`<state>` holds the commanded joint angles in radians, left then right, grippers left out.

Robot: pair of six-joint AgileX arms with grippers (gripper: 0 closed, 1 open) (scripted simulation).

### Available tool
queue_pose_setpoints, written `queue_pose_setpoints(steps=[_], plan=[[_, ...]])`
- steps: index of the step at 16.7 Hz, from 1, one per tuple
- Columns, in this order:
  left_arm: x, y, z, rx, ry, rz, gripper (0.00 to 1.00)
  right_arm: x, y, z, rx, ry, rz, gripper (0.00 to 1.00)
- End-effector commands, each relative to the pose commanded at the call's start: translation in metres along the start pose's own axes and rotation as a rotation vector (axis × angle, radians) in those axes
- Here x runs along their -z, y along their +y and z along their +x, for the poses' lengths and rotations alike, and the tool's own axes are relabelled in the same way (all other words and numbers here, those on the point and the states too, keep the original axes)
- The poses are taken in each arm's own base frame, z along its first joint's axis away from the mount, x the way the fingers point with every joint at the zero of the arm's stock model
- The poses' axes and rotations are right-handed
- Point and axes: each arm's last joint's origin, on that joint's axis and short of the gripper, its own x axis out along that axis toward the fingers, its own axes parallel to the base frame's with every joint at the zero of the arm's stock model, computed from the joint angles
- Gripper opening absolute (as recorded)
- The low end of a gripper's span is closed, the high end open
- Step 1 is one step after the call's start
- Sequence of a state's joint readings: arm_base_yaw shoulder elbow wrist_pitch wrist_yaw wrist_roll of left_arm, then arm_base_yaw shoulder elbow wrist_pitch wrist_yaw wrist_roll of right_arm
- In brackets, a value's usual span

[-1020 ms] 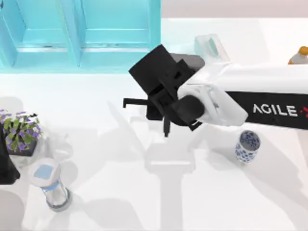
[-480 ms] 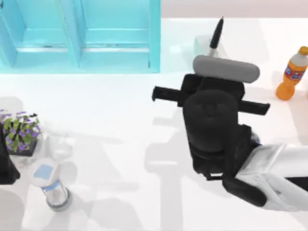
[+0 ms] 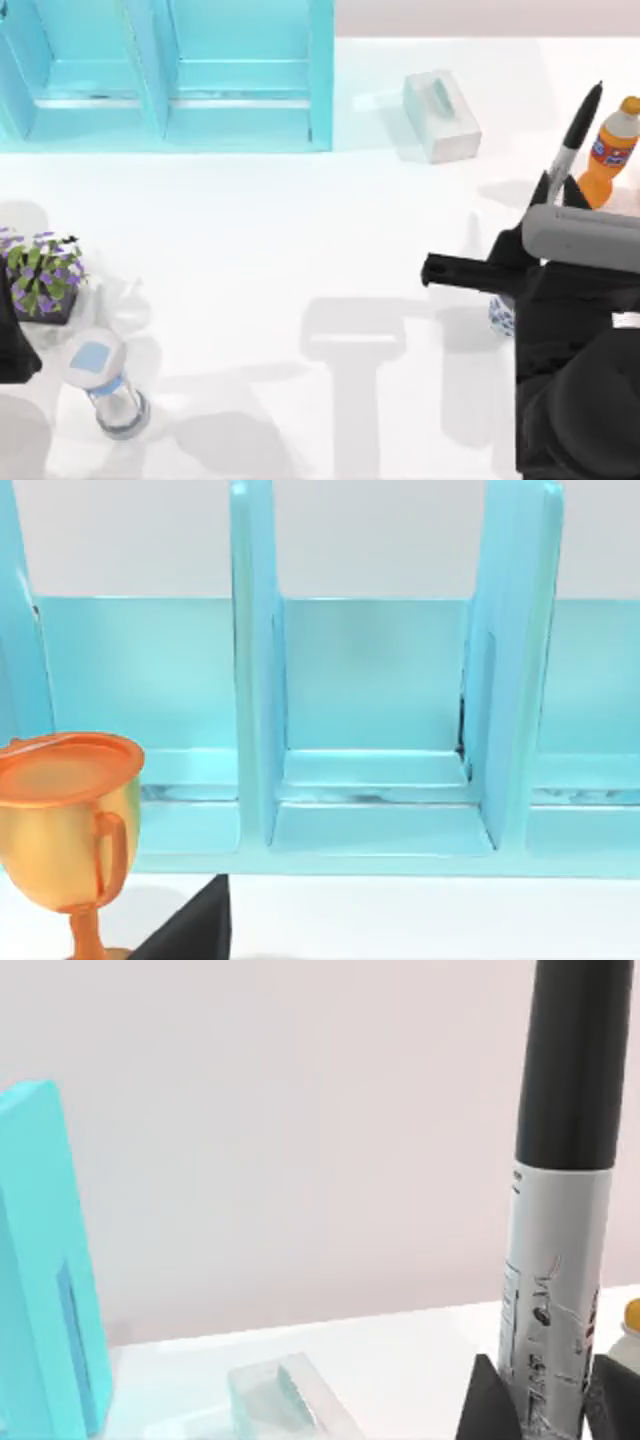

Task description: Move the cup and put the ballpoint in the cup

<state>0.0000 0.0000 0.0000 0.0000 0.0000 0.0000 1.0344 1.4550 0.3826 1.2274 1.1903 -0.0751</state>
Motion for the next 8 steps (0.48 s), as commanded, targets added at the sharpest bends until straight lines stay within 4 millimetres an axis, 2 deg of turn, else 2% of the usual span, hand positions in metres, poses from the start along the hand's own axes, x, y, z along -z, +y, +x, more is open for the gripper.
queue_pose_setpoints(steps=[4,8], plan=[[0.0,0.0,0.0,0.0,0.0,0.0,1.0,0.0,-0.019,-0.019,-0.023,-0.024,-0.054,0.0],[0.0,0.0,0.0,0.0,0.0,0.0,1.0,0.0,-0.022,-0.022,-0.028,-0.027,-0.061,0.0]])
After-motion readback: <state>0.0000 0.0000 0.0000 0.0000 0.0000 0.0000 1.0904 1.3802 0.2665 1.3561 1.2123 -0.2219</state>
